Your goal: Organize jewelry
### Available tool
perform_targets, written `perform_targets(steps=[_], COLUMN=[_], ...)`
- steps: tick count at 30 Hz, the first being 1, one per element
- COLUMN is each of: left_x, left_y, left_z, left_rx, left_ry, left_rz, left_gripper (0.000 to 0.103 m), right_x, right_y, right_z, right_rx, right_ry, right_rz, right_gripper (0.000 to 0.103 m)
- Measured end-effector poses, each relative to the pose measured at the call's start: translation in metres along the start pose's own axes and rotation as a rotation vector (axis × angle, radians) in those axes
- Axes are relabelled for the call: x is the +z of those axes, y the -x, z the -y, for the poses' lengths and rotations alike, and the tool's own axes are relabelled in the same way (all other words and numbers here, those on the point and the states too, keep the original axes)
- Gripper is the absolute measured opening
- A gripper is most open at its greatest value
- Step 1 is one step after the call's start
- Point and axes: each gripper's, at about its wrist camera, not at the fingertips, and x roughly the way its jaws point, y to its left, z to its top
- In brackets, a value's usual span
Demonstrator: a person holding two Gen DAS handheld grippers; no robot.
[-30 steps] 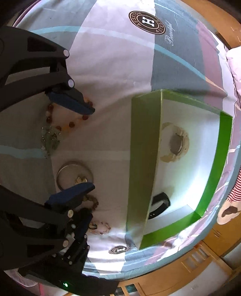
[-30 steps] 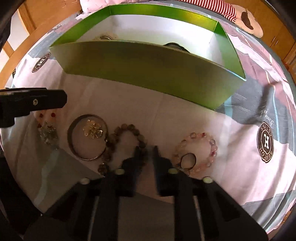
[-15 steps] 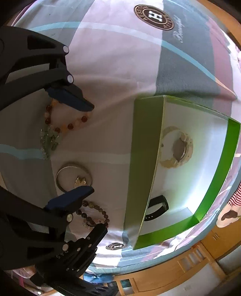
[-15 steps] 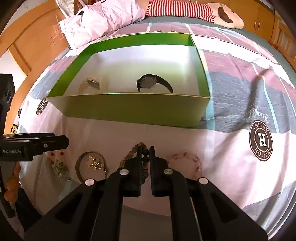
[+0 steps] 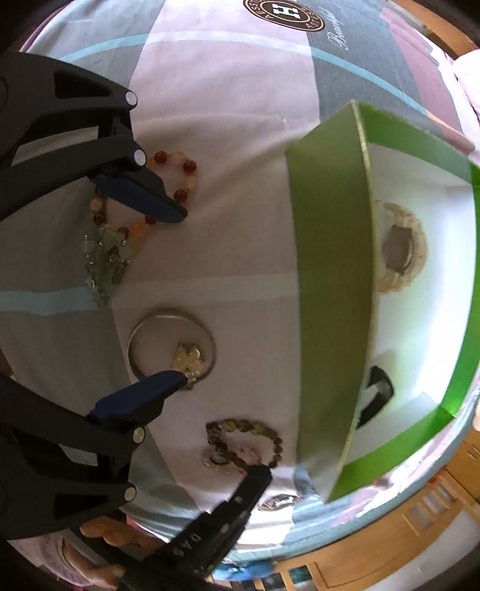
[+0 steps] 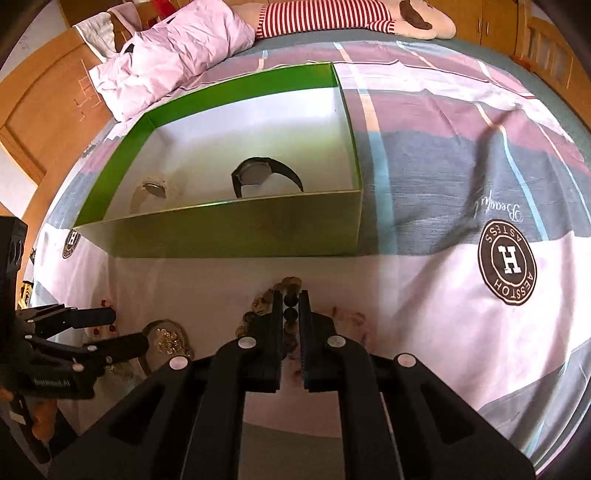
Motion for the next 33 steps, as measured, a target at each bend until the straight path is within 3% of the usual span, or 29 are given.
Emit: perform_targets(steps=[5, 10, 14, 17, 22, 25, 29, 33], left_x=[0.003, 0.010, 0.013, 0.017, 0.017, 0.019, 0.015, 0.006], left_y=[-0.002, 0.005, 0.021, 0.026, 0.022, 0.025, 0.033, 0.040], left_z=[-0.007, -0.025, -0.042, -0.055, -0.049, -0.051, -0.074, -0.094], left_rx=[0.061, 0.071, 0.095, 0.057, 0.008, 0.029, 0.004, 0.004], left_ry=[0.018, 0.104, 0.173, 0.218, 0.175, 0.165, 0.248, 0.283], left_rz=[0.019, 0.070, 0.141, 0.131, 0.100, 0.104, 0.089, 0.063], left_gripper=[0.066, 0.061, 0.063, 0.072, 0.072, 0.073, 0.077, 0.077], right_x=[-0.001, -0.005, -0.005, -0.007, -0.012, -0.015, -0.018, -0.022], right_y=[0.002, 0.004, 0.008, 0.006, -0.009, -0.014, -0.015, -0.015], right_z=[0.007, 0.010, 0.014, 0.019, 0.031, 0.036, 0.025, 0.014], right_rx=[-0.003, -0.010, -0.029, -0.057, -0.166, -0.165, -0.193, -0.146], right_ry=[-0.032, -0.030, -0.037, -0.033, -0.051, -0.064, 0.007, 0.048], right_rz=[0.001, -0.003, 0.006, -0.034, -0.122, -0.145, -0.141, -0.148], right_gripper=[0.010, 0.010, 0.010, 0.010, 0.010, 0.010, 0.017, 0.016])
